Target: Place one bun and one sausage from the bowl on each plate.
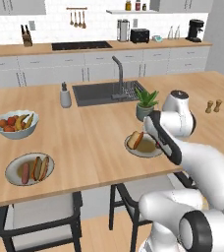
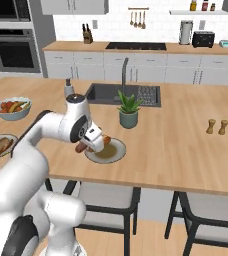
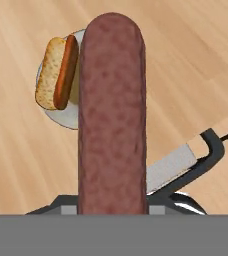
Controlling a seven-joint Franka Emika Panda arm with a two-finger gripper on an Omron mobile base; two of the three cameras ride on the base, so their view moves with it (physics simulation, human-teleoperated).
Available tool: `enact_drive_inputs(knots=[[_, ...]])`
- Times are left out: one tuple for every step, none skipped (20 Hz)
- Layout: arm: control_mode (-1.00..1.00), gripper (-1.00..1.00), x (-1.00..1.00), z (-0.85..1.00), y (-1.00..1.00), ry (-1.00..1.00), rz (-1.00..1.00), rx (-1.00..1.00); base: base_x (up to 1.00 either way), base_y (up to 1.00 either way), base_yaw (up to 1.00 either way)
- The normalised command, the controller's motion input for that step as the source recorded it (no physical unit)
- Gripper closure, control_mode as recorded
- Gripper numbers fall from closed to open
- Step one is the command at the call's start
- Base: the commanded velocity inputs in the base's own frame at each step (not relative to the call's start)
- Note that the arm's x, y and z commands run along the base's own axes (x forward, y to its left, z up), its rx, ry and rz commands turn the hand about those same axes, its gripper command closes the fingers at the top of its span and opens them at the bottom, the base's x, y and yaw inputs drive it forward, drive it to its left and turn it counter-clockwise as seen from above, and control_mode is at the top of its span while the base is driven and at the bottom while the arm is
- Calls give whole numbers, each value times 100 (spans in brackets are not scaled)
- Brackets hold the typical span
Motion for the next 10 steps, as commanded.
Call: enact_drive_inputs(knots=[[-100,100,85,-2,-35,4,-17,29,0,0,0],[-100,100,80,-13,-14,1,-15,17,0,0,0],[-100,100,62,-22,-9,0,-6,13,0,0,0],[-100,100,48,-30,-4,0,0,5,0,0,0],[-100,100,46,-39,0,0,0,0,0,0,0],[-100,100,47,-45,0,0,0,0,0,0,0],[-100,100,50,-54,0,0,0,0,0,0,0],[-100,100,54,-59,0,0,0,0,0,0,0],[-100,100,54,-60,0,-2,0,0,0,0,0],[-100,100,49,-66,-1,-2,0,-2,0,0,0]])
